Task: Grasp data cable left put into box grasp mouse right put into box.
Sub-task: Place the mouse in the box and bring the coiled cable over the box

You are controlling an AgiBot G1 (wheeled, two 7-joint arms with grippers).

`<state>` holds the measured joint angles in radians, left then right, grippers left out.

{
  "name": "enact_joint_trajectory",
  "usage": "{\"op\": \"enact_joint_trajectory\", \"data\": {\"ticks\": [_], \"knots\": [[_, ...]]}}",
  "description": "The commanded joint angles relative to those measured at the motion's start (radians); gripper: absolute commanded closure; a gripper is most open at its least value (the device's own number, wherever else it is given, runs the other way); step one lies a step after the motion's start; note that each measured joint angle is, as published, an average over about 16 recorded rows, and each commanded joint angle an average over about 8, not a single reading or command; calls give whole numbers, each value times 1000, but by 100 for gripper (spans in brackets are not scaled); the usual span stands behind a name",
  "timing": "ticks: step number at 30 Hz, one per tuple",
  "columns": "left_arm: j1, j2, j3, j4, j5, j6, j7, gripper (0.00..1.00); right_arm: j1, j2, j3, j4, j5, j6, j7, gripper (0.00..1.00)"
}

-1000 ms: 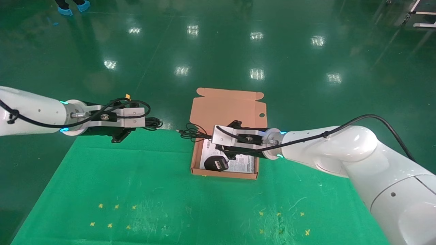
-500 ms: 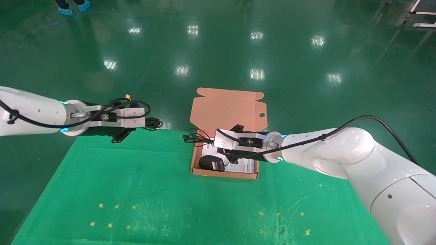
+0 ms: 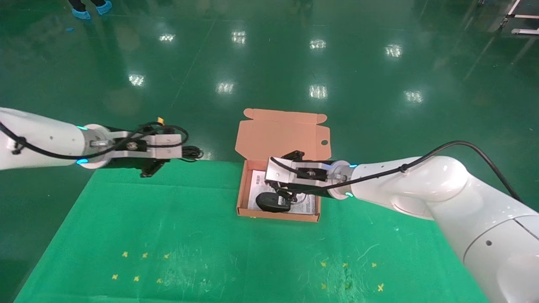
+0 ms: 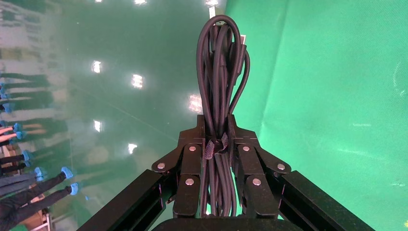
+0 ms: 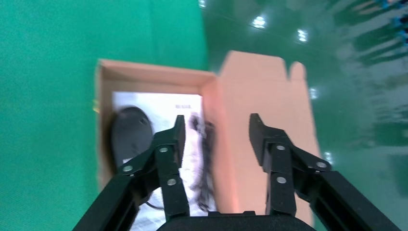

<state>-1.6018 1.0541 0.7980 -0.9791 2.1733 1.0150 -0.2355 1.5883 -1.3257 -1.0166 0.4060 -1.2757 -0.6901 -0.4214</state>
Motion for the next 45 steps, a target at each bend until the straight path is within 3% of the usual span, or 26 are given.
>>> {"op": "enact_joint_trajectory", "data": {"ticks": [1, 11, 22, 30, 45], "knots": [[6, 5, 0, -1, -7, -5, 3, 100, 1, 9, -1, 14, 2, 4, 3, 0], [38, 144, 6, 166, -68, -156, 164, 100, 35, 151, 5, 124, -15, 19, 14, 0], [47, 297, 10, 389, -186, -306, 393, 100, 43, 316, -19, 295, -78, 45, 104, 0], [66, 316, 84, 405, -330, -375, 475, 100, 32, 418, -38, 425, -122, 68, 194, 0], [62, 319, 301, 370, -554, -462, 479, 100, 26, 525, -61, 568, -181, 95, 332, 0]]}}
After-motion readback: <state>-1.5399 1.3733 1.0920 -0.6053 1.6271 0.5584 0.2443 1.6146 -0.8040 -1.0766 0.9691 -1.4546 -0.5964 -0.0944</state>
